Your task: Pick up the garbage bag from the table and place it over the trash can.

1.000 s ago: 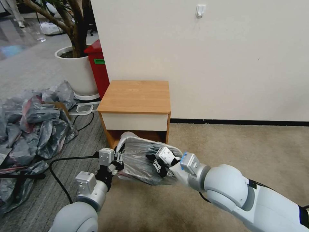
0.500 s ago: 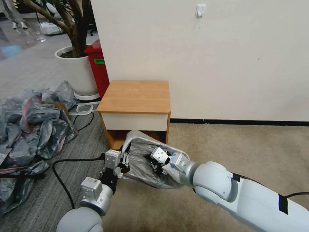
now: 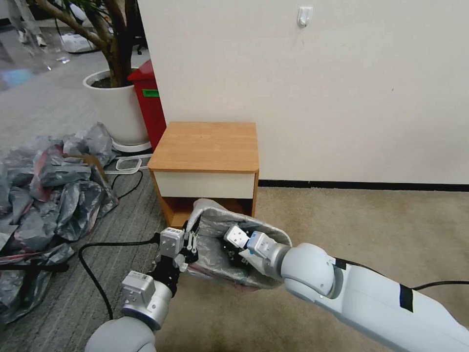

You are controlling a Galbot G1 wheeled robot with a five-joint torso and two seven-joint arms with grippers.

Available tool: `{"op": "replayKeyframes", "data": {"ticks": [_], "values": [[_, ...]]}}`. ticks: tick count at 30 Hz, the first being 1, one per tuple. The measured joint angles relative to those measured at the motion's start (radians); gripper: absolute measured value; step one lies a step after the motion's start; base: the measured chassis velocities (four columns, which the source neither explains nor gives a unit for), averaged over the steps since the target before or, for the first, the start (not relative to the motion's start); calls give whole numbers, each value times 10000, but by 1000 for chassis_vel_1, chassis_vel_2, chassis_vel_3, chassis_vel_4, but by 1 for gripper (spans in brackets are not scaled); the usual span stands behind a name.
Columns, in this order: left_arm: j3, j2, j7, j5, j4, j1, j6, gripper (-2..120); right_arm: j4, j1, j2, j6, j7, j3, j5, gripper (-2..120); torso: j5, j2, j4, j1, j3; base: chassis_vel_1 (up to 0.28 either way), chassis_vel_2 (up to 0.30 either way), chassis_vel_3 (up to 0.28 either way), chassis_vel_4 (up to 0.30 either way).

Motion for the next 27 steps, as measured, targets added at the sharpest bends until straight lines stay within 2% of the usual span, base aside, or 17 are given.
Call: {"op": "replayKeyframes", "data": {"ticks": [27], "values": [[174,-346,217,-34,-196,198,35,7,-786,654,129,3,276,-879,6,0,0,0,0,0,0,0,0,0,0]]}}
